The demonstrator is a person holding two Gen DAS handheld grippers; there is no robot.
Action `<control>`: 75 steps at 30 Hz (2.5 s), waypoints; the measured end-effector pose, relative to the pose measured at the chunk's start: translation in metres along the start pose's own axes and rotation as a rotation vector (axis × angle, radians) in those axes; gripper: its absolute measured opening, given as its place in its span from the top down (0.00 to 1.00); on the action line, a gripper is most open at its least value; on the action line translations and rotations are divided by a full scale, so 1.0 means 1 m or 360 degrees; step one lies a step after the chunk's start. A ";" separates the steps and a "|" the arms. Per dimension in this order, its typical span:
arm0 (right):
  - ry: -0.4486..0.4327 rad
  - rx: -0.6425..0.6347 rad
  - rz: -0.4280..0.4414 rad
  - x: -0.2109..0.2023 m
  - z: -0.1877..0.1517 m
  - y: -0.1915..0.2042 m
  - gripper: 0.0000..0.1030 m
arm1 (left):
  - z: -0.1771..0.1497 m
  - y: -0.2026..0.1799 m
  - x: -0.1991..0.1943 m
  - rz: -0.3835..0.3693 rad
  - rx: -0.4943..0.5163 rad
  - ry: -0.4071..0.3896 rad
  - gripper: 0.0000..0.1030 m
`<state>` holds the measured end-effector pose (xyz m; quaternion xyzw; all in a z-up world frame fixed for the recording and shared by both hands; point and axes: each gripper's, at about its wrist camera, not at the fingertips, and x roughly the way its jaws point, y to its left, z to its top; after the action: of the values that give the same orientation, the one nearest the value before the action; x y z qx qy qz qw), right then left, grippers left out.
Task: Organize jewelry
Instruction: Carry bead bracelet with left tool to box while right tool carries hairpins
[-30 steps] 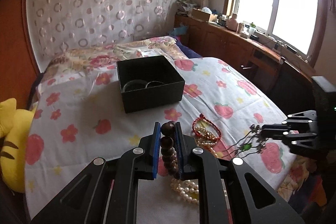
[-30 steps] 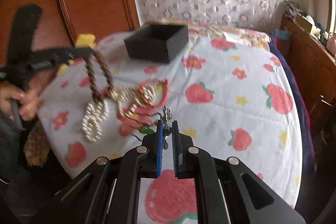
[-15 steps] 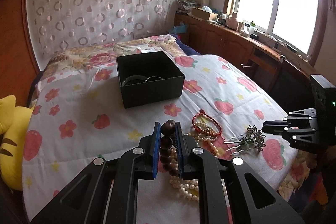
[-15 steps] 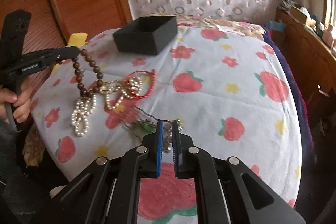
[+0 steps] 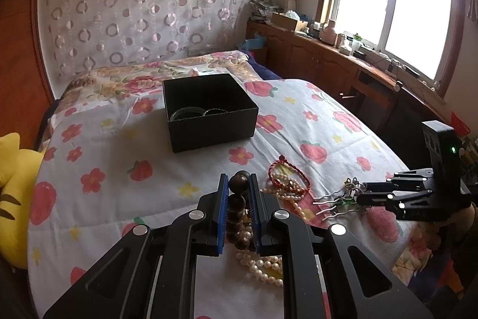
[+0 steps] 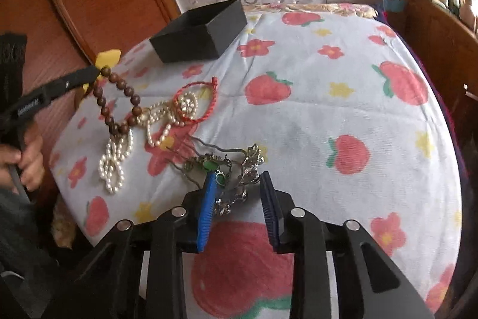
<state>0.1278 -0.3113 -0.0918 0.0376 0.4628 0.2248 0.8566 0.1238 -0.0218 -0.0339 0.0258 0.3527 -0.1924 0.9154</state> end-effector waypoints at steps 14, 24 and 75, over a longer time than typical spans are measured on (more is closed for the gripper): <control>-0.0088 -0.0970 -0.0507 -0.022 0.028 0.094 0.88 | 0.002 0.001 -0.004 -0.0013 -0.0034 -0.0038 0.88; -0.0162 -0.1444 -0.0802 -0.047 0.059 0.128 0.89 | 0.005 0.011 -0.017 -0.0018 -0.0072 -0.0094 0.88; -0.0327 -0.0936 -0.0231 0.069 0.207 0.098 0.88 | 0.140 0.082 0.104 0.0016 -0.0067 -0.0043 0.87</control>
<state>0.2934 -0.1653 -0.0008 -0.2223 0.2906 0.2822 0.8869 0.3137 -0.0063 -0.0041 0.0057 0.3441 -0.1808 0.9214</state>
